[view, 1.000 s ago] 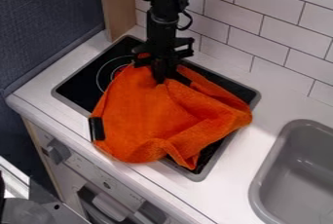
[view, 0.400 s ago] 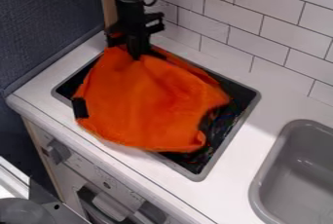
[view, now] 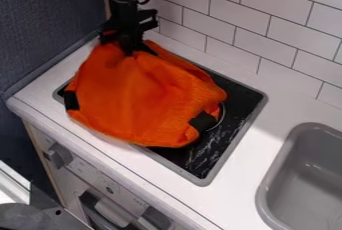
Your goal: Move the cloth to the left of the burner
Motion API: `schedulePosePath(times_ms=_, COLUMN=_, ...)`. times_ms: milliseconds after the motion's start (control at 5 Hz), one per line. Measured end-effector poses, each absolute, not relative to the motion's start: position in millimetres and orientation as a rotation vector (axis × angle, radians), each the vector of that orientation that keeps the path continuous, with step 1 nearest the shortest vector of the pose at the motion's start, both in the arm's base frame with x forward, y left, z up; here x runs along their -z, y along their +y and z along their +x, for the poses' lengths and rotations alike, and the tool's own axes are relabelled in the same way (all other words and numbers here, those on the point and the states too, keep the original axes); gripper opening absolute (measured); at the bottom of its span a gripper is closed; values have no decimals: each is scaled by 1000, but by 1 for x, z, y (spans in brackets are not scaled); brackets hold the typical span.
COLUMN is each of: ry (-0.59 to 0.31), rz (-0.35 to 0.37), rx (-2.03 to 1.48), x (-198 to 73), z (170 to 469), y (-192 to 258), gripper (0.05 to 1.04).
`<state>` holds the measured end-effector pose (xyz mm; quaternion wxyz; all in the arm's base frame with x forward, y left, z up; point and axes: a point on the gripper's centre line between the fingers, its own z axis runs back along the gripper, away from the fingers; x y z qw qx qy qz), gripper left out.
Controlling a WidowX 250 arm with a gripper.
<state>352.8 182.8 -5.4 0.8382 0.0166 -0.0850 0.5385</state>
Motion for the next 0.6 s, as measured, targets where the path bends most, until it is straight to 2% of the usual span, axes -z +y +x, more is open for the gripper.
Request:
schedulePosePath(times_ms=200, ry=-106, rz=-34, rx=-1113, x=8, z=345, y=174, gripper=224)
schedulePosePath(times_ms=400, ry=-43, rz=-180, rx=-932, x=-8, z=347, y=168, gripper=491)
schedulePosePath(times_ms=600, ry=-113, rz=-194, rx=-858, x=-39, z=349, y=166, gripper=805)
